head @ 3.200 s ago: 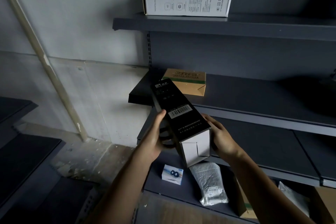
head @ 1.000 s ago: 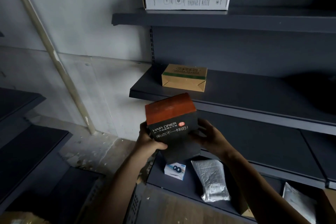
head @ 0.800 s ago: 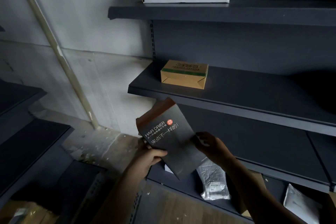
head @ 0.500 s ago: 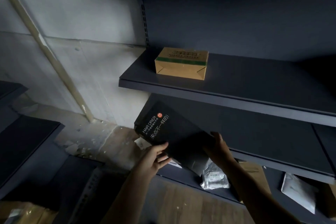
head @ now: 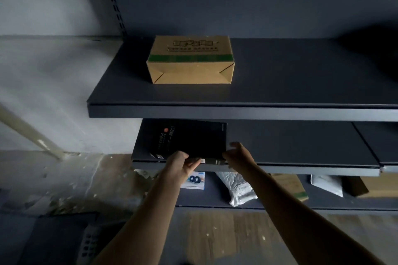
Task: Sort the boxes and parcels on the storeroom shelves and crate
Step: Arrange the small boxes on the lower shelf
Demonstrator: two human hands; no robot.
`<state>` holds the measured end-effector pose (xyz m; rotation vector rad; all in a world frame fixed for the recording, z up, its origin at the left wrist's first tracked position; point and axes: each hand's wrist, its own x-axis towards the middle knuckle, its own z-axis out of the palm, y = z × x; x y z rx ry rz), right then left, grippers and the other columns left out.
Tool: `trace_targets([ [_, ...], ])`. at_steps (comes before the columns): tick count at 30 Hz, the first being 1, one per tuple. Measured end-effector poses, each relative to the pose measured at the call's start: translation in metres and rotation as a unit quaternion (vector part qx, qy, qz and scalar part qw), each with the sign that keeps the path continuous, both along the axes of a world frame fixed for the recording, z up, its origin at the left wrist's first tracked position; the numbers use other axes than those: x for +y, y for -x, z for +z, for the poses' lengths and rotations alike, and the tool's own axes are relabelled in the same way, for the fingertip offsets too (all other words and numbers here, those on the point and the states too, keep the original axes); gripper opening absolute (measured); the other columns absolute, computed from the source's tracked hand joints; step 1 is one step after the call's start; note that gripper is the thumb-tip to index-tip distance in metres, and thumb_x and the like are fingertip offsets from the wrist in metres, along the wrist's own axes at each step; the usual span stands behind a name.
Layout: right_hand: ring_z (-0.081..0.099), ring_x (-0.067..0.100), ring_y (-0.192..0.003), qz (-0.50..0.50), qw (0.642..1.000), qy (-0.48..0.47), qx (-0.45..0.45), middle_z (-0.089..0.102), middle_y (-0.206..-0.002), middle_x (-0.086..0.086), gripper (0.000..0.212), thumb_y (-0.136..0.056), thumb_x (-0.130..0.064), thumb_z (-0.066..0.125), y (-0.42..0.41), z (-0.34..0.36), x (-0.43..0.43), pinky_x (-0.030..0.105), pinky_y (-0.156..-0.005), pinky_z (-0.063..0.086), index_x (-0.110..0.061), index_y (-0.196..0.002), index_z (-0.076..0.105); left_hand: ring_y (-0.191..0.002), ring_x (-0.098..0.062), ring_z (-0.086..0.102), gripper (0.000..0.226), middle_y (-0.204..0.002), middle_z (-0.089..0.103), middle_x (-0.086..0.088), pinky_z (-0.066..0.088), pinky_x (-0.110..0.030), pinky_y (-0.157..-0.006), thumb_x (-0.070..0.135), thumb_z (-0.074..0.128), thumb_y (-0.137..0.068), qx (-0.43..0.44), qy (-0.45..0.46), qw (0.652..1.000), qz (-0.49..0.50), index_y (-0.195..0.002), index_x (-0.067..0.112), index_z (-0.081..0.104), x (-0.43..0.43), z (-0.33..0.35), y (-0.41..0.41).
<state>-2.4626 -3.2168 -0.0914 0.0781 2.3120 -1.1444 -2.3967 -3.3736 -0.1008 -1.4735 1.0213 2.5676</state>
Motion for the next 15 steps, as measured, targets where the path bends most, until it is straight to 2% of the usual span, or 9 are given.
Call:
trace_targets([
  [2, 0.063, 0.026, -0.084, 0.024, 0.999, -0.008, 0.022, 0.068, -0.107, 0.014, 0.04, -0.092, -0.018, 0.056, 0.005, -0.002, -0.011, 0.034, -0.071, 0.051, -0.01, -0.13, 0.05, -0.091, -0.029, 0.057, 0.028, -0.092, 0.054, -0.02, 0.043, -0.047, -0.105, -0.013, 0.029, -0.095, 0.003, 0.009, 1.0, -0.023, -0.115, -0.005, 0.048, -0.003, -0.005, 0.013],
  [3, 0.062, 0.025, -0.085, 0.038, 0.999, -0.017, 0.03, 0.067, -0.11, 0.014, 0.042, -0.092, -0.016, 0.053, 0.005, -0.002, -0.015, 0.031, -0.068, 0.049, -0.011, -0.133, 0.05, -0.092, -0.029, 0.056, 0.026, -0.099, 0.053, -0.02, 0.041, -0.047, -0.106, -0.012, 0.03, -0.096, 0.001, 0.013, 0.999, -0.036, -0.114, -0.004, 0.048, -0.006, -0.007, 0.018],
  [5, 0.061, 0.024, -0.088, 0.055, 0.997, -0.024, 0.038, 0.064, -0.116, 0.014, 0.046, -0.092, -0.013, 0.05, 0.007, -0.004, -0.02, 0.028, -0.069, 0.047, -0.014, -0.138, 0.047, -0.11, -0.031, 0.053, 0.035, -0.123, 0.049, -0.016, 0.041, -0.048, -0.103, -0.007, 0.032, -0.099, 0.006, 0.035, 0.997, -0.075, -0.129, 0.002, 0.047, -0.012, -0.014, 0.027],
  [7, 0.062, 0.027, -0.099, 0.049, 0.998, -0.024, 0.036, 0.061, -0.126, 0.013, 0.05, -0.093, -0.014, 0.052, 0.007, -0.006, -0.019, 0.033, -0.079, 0.05, -0.016, -0.142, 0.044, -0.13, -0.031, 0.045, 0.044, -0.14, 0.044, -0.011, 0.04, -0.05, -0.102, -0.002, 0.032, -0.1, 0.002, 0.072, 0.991, -0.112, -0.142, 0.008, 0.04, -0.016, -0.022, 0.032],
  [8, 0.061, 0.029, -0.105, 0.042, 0.998, -0.02, 0.036, 0.058, -0.131, 0.012, 0.051, -0.093, -0.015, 0.054, 0.006, -0.006, -0.017, 0.035, -0.086, 0.051, -0.016, -0.143, 0.043, -0.133, -0.031, 0.043, 0.045, -0.142, 0.044, -0.009, 0.04, -0.05, -0.102, 0.0, 0.032, -0.101, -0.008, 0.091, 0.987, -0.135, -0.144, 0.01, 0.038, -0.015, -0.025, 0.033],
  [11, 0.06, 0.028, -0.11, 0.021, 0.999, -0.006, 0.035, 0.055, -0.137, 0.009, 0.051, -0.094, -0.016, 0.055, 0.002, -0.005, -0.003, 0.042, -0.094, 0.05, -0.016, -0.143, 0.044, -0.129, -0.03, 0.048, 0.042, -0.134, 0.05, -0.011, 0.045, -0.045, -0.096, 0.004, 0.036, -0.101, -0.047, 0.159, 0.958, -0.235, -0.142, 0.007, 0.041, 0.001, -0.026, 0.035],
  [15, 0.061, 0.026, -0.107, -0.057, 0.997, 0.039, 0.03, 0.057, -0.135, 0.008, 0.047, -0.094, -0.014, 0.054, -0.002, 0.006, 0.029, 0.042, -0.09, 0.053, -0.017, -0.14, 0.047, -0.115, -0.029, 0.055, 0.032, -0.116, 0.054, -0.01, 0.047, -0.043, -0.095, 0.006, 0.042, -0.099, -0.041, 0.198, 0.922, -0.331, -0.128, 0.013, 0.051, 0.044, -0.013, 0.044],
])
